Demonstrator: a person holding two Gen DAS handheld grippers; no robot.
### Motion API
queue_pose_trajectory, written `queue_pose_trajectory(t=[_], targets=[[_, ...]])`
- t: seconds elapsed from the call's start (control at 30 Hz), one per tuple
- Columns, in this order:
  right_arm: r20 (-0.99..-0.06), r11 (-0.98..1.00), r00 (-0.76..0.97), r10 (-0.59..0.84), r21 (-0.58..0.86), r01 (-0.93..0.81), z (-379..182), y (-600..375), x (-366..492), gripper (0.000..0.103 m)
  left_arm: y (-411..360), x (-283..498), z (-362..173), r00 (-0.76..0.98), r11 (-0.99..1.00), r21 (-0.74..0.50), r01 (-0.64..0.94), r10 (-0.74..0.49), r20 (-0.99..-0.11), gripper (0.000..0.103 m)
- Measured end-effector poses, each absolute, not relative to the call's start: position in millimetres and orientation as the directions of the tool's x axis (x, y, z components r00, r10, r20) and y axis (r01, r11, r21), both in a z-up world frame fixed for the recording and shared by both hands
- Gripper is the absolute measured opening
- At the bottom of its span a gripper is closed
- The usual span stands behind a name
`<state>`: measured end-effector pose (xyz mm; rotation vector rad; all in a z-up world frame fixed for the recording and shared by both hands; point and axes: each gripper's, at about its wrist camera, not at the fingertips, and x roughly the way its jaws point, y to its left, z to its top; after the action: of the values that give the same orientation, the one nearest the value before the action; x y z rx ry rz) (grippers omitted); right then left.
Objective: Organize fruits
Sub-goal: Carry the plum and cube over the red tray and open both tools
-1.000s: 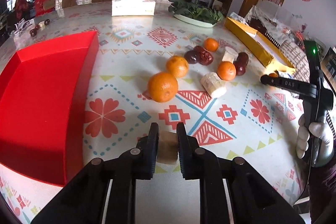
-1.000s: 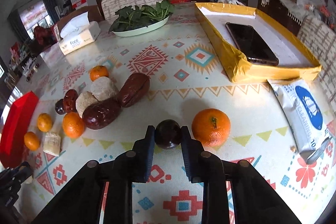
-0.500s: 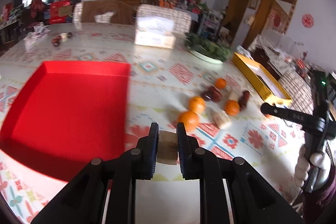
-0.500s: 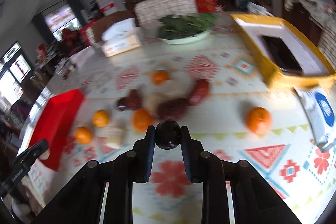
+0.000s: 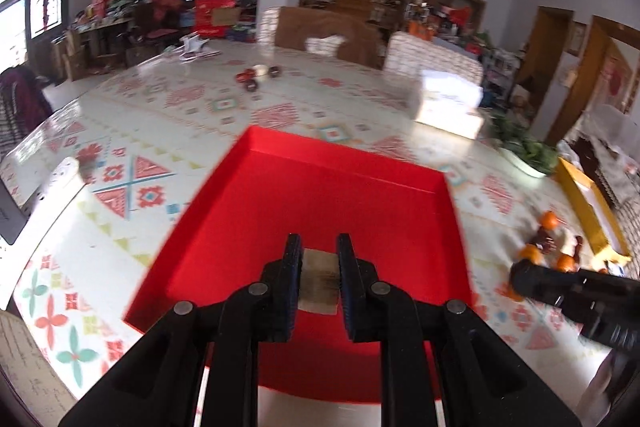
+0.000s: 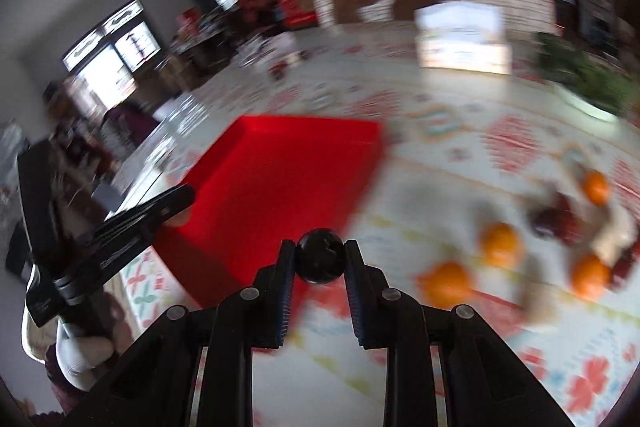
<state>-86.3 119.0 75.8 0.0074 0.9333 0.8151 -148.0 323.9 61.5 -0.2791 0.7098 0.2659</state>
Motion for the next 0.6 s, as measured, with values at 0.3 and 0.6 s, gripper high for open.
queue_pose_trajectory(t=[0.3,0.6], targets=[[-0.774,0.662,0.225,0.592,0.308,-0.683,32,209,-81,0.027,363,-139,38,0.675,0.906,-0.152,-0.395,0.174,-0.717,0.017],[-0.776,0.657,0.251,0.578,0.260,-0.708,34,221,-88,0.029,370,-138,33,0.670,0.897,-0.166,-0.410,0.173,-0.721,0.032]])
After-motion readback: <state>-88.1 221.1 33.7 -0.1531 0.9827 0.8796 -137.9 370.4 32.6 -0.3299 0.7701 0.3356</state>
